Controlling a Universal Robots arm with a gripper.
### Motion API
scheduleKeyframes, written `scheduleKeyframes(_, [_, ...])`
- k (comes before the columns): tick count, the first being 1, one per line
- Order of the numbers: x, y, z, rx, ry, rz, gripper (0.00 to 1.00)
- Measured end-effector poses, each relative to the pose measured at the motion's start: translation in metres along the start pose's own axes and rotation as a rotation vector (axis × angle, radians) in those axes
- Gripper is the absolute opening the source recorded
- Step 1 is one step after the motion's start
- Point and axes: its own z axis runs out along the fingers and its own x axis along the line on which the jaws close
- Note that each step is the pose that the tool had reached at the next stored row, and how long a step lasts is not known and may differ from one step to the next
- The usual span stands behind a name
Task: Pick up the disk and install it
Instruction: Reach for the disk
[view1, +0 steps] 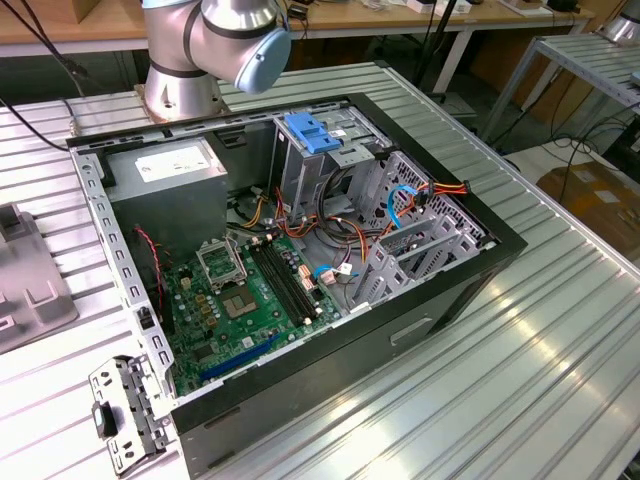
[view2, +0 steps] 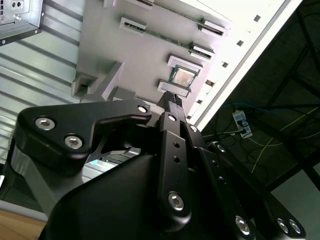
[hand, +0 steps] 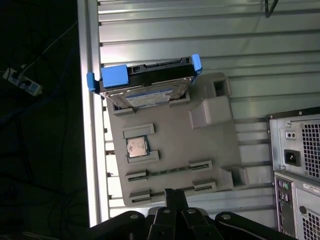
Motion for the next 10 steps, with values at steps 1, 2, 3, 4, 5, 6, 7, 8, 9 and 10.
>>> scheduleKeyframes(1, [0.0001, 0.0008, 0.0003, 0.0001, 0.0001, 0.0, 0.11])
scheduleKeyframes(2, [0.0002, 0.0023, 0.0009, 0.0001, 0.0001, 0.0, 0.11])
scheduleKeyframes(3, [0.0003, 0.004, 0.0015, 0.0001, 0.0002, 0.0, 0.11])
scheduleKeyframes(4, [0.0004, 0.0052, 0.002, 0.0, 0.0001, 0.0, 0.11])
scheduleKeyframes(5, [0.0005, 0.0061, 0.0023, 0.0, 0.0, 0.0, 0.11])
scheduleKeyframes(6, [0.0007, 0.0076, 0.0029, 0.0, 0.0, 0.0, 0.11])
scheduleKeyframes(7, [0.0008, 0.0087, 0.0033, 0.0, 0.0001, 0.0, 0.11])
scheduleKeyframes(8, [0.0009, 0.011, 0.0045, 0.0, 0.0, 0.0, 0.11])
scheduleKeyframes(9, [0.0011, 0.0122, 0.0052, 0.0, 0.0, 0.0, 0.11])
scheduleKeyframes(10, [0.0011, 0.013, 0.0056, 0.0, 0.0001, 0.0, 0.11])
